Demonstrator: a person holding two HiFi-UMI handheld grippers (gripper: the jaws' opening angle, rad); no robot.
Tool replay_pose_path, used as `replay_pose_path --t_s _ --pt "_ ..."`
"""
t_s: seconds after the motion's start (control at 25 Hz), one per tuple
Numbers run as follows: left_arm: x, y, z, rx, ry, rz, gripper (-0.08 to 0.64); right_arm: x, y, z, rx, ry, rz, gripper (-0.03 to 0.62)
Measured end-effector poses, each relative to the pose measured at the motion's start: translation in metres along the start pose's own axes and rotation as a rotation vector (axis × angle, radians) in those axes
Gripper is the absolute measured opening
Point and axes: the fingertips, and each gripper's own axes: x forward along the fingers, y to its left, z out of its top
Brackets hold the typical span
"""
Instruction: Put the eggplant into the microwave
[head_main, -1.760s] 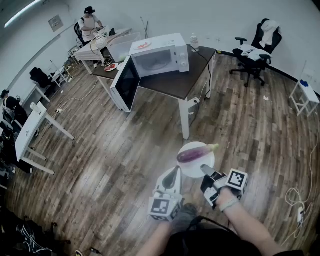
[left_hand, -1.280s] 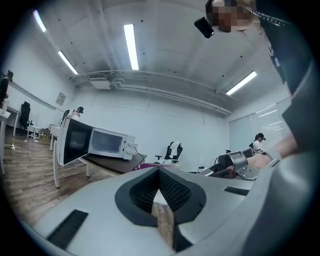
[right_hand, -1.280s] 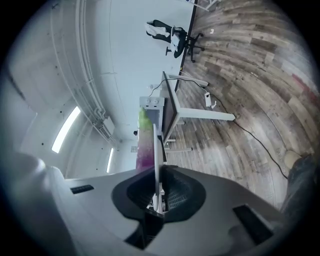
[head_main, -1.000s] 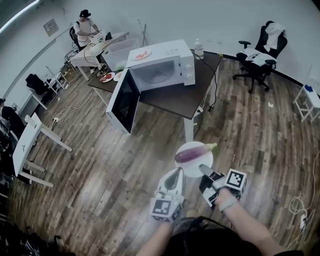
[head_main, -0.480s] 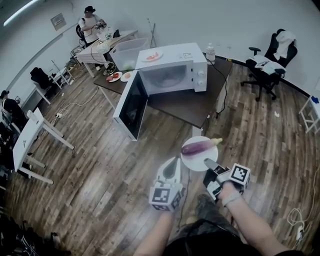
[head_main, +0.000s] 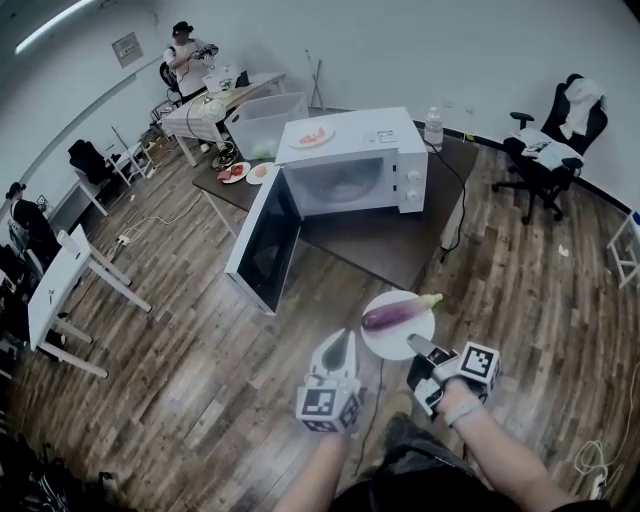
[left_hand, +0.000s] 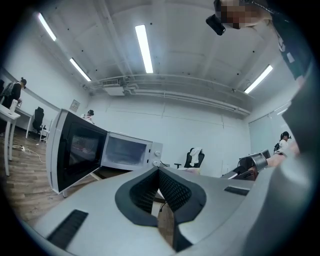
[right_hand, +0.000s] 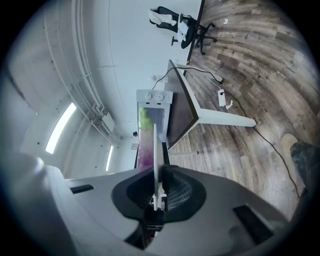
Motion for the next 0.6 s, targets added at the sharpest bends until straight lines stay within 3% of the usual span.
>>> replay_pose_path --t_s 0.6 --pt "0.091 0.037 0.004 -0.008 0.006 0.061 0.000 0.075 0.007 0.054 -0.019 0.115 -0.004 0.021"
